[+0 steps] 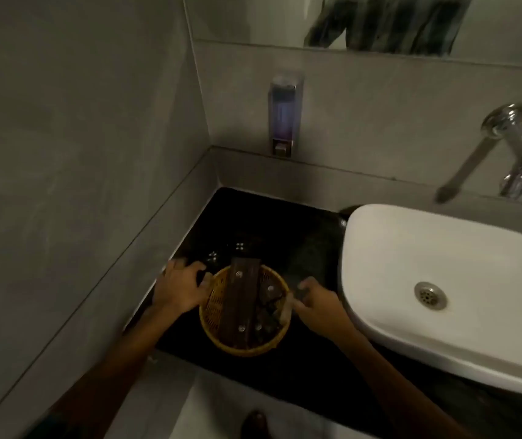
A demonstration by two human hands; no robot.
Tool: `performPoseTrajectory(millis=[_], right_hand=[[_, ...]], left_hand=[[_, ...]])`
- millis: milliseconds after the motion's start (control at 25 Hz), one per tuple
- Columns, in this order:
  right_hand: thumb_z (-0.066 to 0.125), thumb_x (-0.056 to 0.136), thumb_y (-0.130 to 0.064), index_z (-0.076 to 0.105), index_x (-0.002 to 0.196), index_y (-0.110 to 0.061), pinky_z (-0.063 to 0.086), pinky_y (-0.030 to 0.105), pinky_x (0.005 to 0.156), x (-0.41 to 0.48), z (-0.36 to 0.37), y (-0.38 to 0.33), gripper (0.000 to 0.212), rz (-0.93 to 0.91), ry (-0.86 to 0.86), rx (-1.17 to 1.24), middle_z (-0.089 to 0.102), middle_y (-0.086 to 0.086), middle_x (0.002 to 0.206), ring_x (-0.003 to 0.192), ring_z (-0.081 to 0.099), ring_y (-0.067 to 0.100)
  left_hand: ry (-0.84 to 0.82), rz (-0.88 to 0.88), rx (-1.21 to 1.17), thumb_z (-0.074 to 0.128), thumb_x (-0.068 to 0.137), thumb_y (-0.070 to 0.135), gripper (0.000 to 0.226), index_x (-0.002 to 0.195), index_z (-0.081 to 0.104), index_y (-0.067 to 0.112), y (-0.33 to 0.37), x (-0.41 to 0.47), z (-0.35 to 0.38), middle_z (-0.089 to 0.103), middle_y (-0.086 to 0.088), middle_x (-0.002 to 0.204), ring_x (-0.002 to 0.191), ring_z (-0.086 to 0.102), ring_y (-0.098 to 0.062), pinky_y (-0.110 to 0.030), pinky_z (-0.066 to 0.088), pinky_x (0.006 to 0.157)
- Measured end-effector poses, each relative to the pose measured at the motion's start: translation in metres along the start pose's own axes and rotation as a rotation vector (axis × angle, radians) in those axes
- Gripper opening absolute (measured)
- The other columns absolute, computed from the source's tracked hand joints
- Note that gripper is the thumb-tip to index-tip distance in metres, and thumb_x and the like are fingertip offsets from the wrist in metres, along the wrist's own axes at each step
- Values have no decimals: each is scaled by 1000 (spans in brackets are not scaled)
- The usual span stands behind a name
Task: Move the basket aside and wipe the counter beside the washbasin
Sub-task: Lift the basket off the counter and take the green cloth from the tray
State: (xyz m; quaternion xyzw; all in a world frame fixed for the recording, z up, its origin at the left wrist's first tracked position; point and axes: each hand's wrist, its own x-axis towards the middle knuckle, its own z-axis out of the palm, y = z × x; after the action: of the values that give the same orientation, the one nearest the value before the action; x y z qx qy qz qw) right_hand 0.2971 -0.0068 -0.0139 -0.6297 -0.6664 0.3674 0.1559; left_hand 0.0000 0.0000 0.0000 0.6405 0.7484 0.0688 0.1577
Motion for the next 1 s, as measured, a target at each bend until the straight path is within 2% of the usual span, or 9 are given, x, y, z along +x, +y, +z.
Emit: performPoseTrajectory(millis=[80,120,240,320,520,640,800,880,1000], right_hand=[[62,91,-34,46,120,-18,43,5,54,2,23,2,37,90,-2,168,70,-12,71,63,68,-10],[62,92,-30,45,122,-17,45,2,51,1,33,3,37,109,26,233,69,-12,69,56,65,-14],[62,94,-24,46,123,-16,59,19,59,-8,44,-4,34,186,131,391,69,-7,73,56,67,-2],[60,95,-28,49,123,-19,57,20,60,-21,39,-3,31,221,192,405,69,-8,72,62,68,2],[73,86,-19,53,125,-29,55,10,56,-90,8,38,46,324,203,383,71,-7,88,72,71,-2],[74,85,-13,56,125,-19,53,8,56,-120,-6,61,45,408,238,355,70,-7,90,73,70,1],[75,85,-13,56,126,-15,52,8,56,-136,-14,86,45,475,237,393,66,-7,94,83,65,0],[77,83,-21,56,120,-21,51,9,61,-140,-26,100,43,462,190,403,66,-8,96,84,64,-1],[78,81,-32,62,102,-25,49,11,63,-152,-59,123,28,428,111,371,69,-7,90,79,66,2]], left_hand=[[-90,-72,-184,50,92,46,44,130,55,24,-17,-6,8,64,-16,126,116,58,-32,-45,50,96],[-120,-93,-283,49,93,46,44,131,54,26,-20,-11,13,67,-14,122,111,62,-29,-39,51,92],[-122,-157,-471,50,93,49,48,135,51,25,-11,-21,18,71,-9,107,93,63,-19,-31,47,80],[-137,-142,-537,56,93,40,47,135,52,21,-2,-28,15,69,-5,97,85,63,-15,-32,50,77],[-301,-94,-608,66,88,19,46,133,54,16,23,-69,29,68,-4,98,90,67,-21,-48,56,87],[-343,-43,-624,66,88,20,43,130,56,18,47,-91,54,67,6,96,89,66,-12,-38,56,81],[-390,-88,-569,66,88,23,46,132,54,15,73,-107,81,70,-2,104,86,66,-10,-28,53,76],[-355,-97,-461,65,88,29,49,134,52,16,87,-112,85,67,-5,114,87,63,-9,-29,51,78],[-137,-50,-288,60,89,38,50,135,45,25,116,-110,75,58,-5,129,106,59,-19,-36,48,82]])
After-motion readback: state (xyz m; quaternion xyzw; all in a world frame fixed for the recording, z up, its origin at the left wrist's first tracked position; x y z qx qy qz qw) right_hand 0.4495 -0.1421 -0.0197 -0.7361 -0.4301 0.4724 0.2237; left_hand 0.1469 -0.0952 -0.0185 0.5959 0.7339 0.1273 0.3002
